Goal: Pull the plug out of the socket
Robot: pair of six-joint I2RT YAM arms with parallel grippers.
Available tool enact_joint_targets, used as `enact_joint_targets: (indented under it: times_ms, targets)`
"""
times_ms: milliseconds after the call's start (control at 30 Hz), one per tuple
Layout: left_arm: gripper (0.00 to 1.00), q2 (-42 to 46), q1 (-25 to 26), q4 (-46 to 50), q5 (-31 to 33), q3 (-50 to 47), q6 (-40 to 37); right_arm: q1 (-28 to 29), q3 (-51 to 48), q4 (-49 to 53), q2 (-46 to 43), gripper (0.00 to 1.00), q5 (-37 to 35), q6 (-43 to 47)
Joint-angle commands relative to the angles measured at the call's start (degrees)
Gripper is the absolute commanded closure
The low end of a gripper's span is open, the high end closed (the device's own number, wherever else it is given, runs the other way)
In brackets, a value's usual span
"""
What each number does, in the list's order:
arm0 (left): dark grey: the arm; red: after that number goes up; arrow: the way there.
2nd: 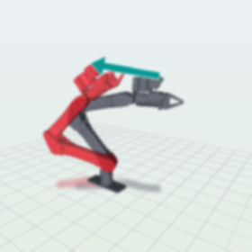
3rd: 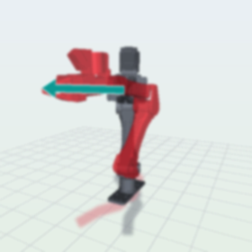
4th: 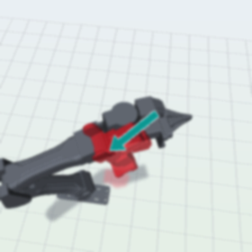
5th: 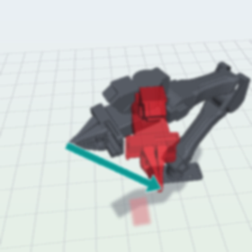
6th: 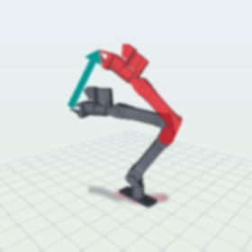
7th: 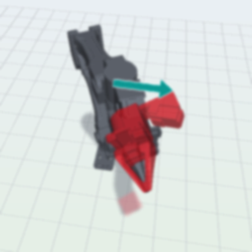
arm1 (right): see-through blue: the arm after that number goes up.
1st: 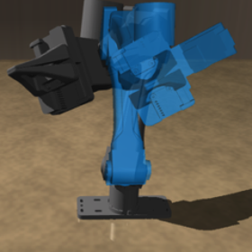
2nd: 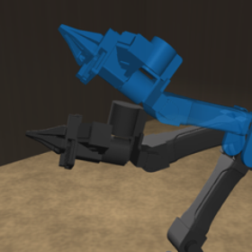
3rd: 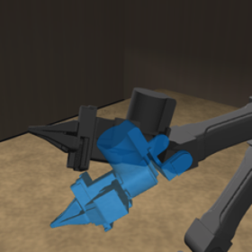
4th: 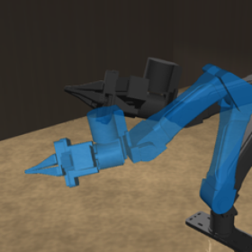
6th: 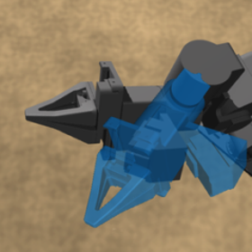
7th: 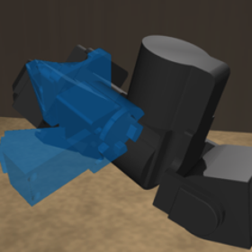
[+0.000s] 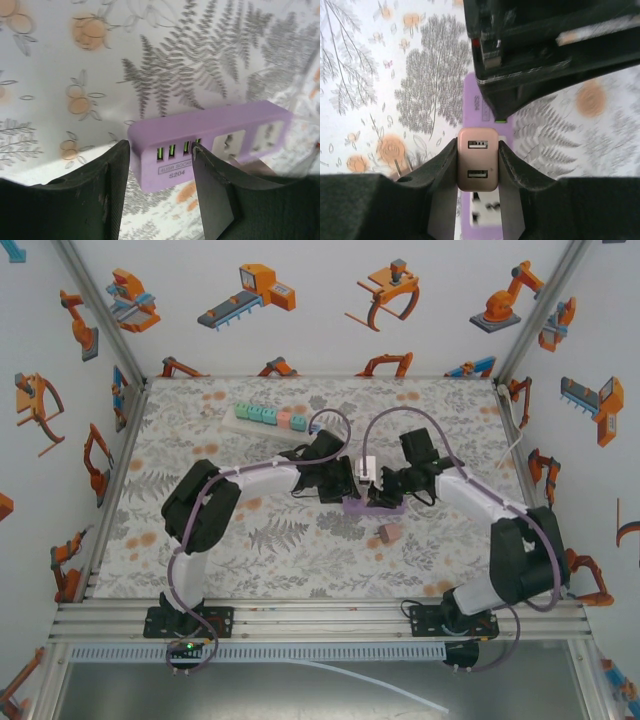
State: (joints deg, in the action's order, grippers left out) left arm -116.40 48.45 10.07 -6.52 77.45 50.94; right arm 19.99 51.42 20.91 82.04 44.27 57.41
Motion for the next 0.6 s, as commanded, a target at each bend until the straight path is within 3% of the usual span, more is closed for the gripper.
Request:
enact_joint_targets:
  times_ms: [0,100,300,433,567]
  targets:
    - [0.49,-4.89,0.17,9.7,6.22,-3.01,-1.98,-1.08,-2.9,-18.73,-7.85,1.0,9.52,-9.78]
    - [0.49,-4.68,0.16,9.37,6.0,-2.92,-2.31,-2.9,-7.5,-29.22,-10.36,1.0,10.13,-18.11]
    - [0.4,-2.62,0.19,7.9,5.13,-2.27,-3.55,-4.24,-11.71,-38.46,-14.03,1.0,6.51,-31.52]
    - [0.29,0.78,0.25,6.9,4.39,-0.71,-4.91,-4.23,-14.5,-50.4,-16.14,1.0,-7.2,-56.31]
    - [0.12,6.54,0.17,6.17,6.4,-0.19,-6.52,-4.2,-12.44,-43.54,-21.2,1.0,-19.47,-74.71]
